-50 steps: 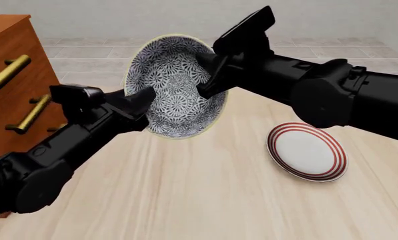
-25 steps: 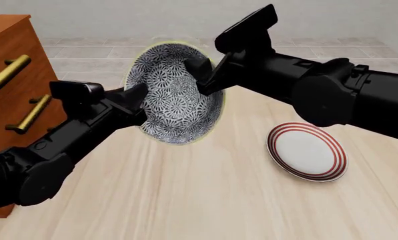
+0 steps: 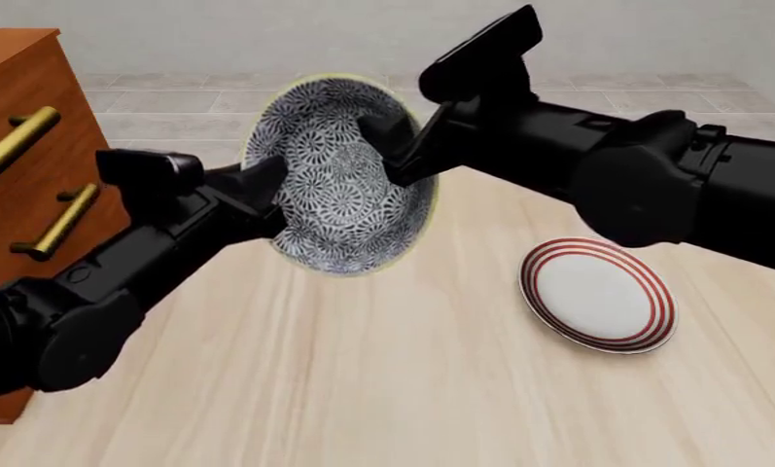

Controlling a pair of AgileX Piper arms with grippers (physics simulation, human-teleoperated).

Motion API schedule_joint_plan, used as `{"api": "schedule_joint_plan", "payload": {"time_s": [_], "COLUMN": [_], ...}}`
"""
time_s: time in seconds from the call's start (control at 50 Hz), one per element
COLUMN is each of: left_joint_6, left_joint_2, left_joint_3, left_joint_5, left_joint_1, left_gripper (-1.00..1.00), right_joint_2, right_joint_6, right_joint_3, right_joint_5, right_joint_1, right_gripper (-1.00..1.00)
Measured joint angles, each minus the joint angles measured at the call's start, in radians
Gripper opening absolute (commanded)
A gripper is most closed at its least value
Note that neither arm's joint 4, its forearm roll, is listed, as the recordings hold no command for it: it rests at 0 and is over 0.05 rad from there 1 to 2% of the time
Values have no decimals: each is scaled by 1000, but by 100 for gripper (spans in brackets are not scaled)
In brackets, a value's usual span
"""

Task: Put the bowl on top of the cabinet.

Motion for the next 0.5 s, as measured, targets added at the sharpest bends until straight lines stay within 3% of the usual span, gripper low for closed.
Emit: {"api": "schedule_joint_plan", "payload": {"time_s": [0.5], "left_joint_6": [6], "left_joint_2": [23], "left_joint_3": [-20], "left_joint_5": [8], "left_joint_1": [34], "left_gripper": [-100], "right_joint_2": [-87], "right_joint_6": [0], "right_joint_3": [7], "right_joint_5": [40], "right_joint_1": [-10], "right_gripper": [100]}}
